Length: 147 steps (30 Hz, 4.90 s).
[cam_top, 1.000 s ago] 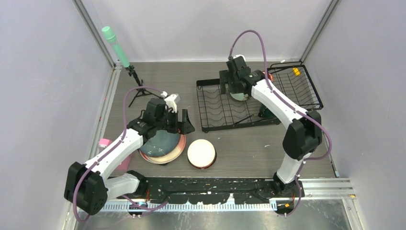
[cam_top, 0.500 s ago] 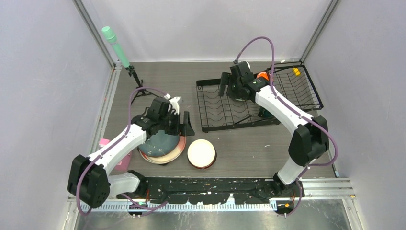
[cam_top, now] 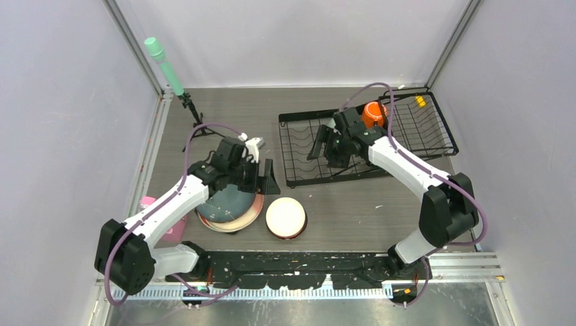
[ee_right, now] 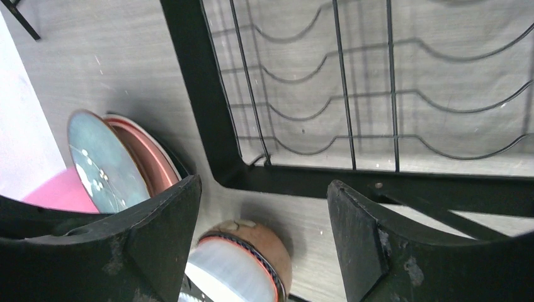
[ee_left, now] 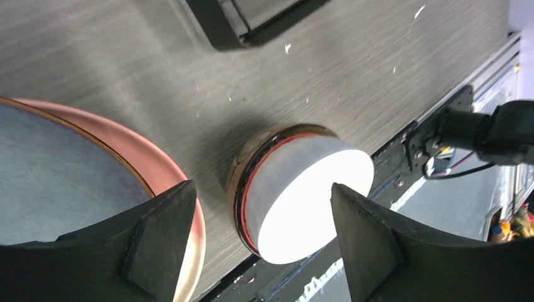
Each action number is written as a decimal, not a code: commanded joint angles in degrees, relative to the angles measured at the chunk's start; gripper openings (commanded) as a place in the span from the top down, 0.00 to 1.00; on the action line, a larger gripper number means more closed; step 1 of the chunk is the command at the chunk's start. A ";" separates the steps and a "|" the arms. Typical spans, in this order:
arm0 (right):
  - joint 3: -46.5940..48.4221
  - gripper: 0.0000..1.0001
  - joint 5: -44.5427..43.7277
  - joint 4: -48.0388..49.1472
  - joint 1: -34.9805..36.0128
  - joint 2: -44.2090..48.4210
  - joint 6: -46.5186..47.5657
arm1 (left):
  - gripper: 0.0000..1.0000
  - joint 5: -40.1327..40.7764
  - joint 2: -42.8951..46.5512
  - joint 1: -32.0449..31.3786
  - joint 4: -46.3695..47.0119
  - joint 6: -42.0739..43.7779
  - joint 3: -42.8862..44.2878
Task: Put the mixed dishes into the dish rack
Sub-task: Pick up the bowl from the corner of the board.
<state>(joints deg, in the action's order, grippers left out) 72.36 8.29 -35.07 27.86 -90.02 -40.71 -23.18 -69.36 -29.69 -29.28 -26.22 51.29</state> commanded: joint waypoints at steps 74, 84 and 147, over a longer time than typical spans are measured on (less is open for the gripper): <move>-16.19 0.20 0.22 2.97 -0.08 19.77 -1.05 | 0.28 5.75 5.10 -7.08 2.01 4.52 -6.87; -17.01 0.21 2.37 4.40 -0.08 17.86 -1.68 | 0.38 6.48 2.41 -9.00 3.41 4.02 -6.73; -19.08 0.15 11.23 10.10 -0.08 18.63 -5.28 | 1.00 9.19 4.87 -10.50 12.83 -3.33 -9.16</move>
<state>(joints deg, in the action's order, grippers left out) 54.17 14.61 -30.81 27.86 -74.22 -42.72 -13.08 -66.39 -40.16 -22.90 -26.22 41.78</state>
